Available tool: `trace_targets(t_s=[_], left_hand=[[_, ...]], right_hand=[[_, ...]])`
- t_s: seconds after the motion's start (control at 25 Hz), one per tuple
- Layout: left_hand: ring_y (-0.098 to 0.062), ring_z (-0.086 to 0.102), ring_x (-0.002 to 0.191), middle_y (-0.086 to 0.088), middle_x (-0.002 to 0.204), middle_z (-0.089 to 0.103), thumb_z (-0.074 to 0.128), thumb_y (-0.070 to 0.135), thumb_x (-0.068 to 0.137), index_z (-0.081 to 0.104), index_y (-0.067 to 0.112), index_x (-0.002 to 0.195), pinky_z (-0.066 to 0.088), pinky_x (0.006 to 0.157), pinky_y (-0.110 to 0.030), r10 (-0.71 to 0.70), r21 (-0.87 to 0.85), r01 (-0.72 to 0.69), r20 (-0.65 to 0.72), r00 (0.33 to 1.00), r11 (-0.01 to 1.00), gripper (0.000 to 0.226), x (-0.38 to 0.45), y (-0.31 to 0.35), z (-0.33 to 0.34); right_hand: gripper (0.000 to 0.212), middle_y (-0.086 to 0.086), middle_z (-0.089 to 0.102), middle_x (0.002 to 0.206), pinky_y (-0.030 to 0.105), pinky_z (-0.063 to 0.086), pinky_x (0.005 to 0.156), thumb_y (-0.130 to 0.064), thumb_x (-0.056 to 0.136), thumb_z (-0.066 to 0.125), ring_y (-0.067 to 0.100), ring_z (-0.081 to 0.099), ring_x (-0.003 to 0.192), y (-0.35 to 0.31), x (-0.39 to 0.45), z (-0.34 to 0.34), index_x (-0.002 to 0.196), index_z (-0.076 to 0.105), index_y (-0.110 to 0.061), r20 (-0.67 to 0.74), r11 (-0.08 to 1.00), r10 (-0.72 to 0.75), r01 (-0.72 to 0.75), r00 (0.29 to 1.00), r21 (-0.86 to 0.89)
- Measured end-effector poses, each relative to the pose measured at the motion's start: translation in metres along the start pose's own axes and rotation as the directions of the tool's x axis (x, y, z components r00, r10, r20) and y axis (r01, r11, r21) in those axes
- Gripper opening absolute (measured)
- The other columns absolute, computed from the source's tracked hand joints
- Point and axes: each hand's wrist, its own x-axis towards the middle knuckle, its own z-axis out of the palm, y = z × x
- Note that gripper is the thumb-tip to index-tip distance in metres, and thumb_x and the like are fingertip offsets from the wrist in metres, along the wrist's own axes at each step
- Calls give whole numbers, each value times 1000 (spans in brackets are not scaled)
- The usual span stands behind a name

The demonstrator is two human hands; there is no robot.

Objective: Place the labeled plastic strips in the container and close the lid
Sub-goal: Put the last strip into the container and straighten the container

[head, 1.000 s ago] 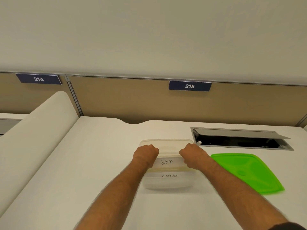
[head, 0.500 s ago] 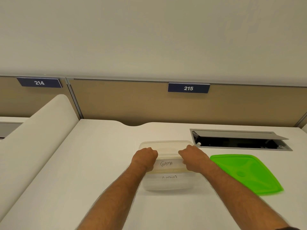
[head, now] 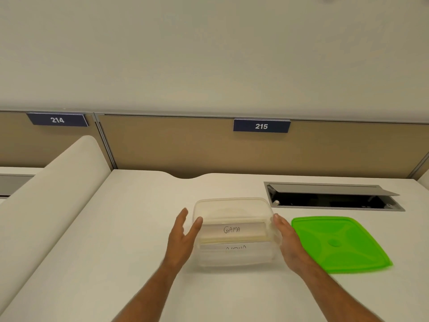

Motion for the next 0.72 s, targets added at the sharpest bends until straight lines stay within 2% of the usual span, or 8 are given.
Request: trace_targets(t_s=[0.08,0.16,0.28,0.4,0.48,0.52,0.64,0.72], left_hand=[[-6,42,137,16,149,46,47,69,88,42,35,146,34,110,-29,-17,-122,28,91,996,992,67,-11,-8,4],[1,52,128,21,136,59,36,72,91,53,45,135,42,101,-26,18,-210,13,146,989,978,54,-17,-7,11],[4,58,118,23,128,63,28,73,91,52,53,131,52,85,-16,-12,-292,53,142,990,955,50,-22,-4,22],[9,61,110,28,123,64,25,71,93,49,61,128,54,71,-10,-60,-331,94,111,992,939,44,-24,-6,28],[9,60,111,26,126,63,25,69,93,47,57,134,54,74,-13,-82,-347,110,95,992,931,48,-25,-7,29],[6,59,115,24,129,62,25,68,93,45,54,137,53,81,-17,-87,-358,115,92,992,927,50,-27,-7,30],[-6,52,129,16,140,56,28,67,93,41,46,144,46,105,-39,-85,-399,117,97,992,909,57,-35,-6,29],[-11,49,133,14,144,53,31,69,90,40,44,145,39,112,-48,-97,-421,131,102,990,897,61,-43,-4,26]], right_hand=[[60,-5,49,146,50,23,120,-53,92,50,17,41,137,8,-4,3,144,45,-23,53,985,103,-109,993,134],[56,-7,46,149,51,21,120,-51,95,46,18,38,140,10,-6,5,145,43,-25,60,965,131,-141,990,222],[49,-7,42,151,49,21,120,-43,99,42,15,36,140,7,-10,10,146,41,-27,53,954,100,-110,994,279],[45,-8,47,147,50,26,118,-43,99,43,16,41,137,3,-15,12,142,46,-31,59,946,106,-118,993,302],[36,-9,51,142,50,28,117,-43,98,44,16,44,135,3,-19,12,132,53,-35,54,943,108,-119,993,312],[29,-10,53,139,49,29,117,-43,98,44,15,45,133,4,-21,12,124,57,-38,47,939,108,-117,993,324],[22,-13,55,133,49,29,117,-45,98,45,14,45,132,5,-34,10,114,59,-41,31,933,100,-105,994,345],[22,-15,57,128,49,30,116,-46,97,46,13,47,129,5,-44,9,113,60,-42,23,935,93,-96,995,341]])
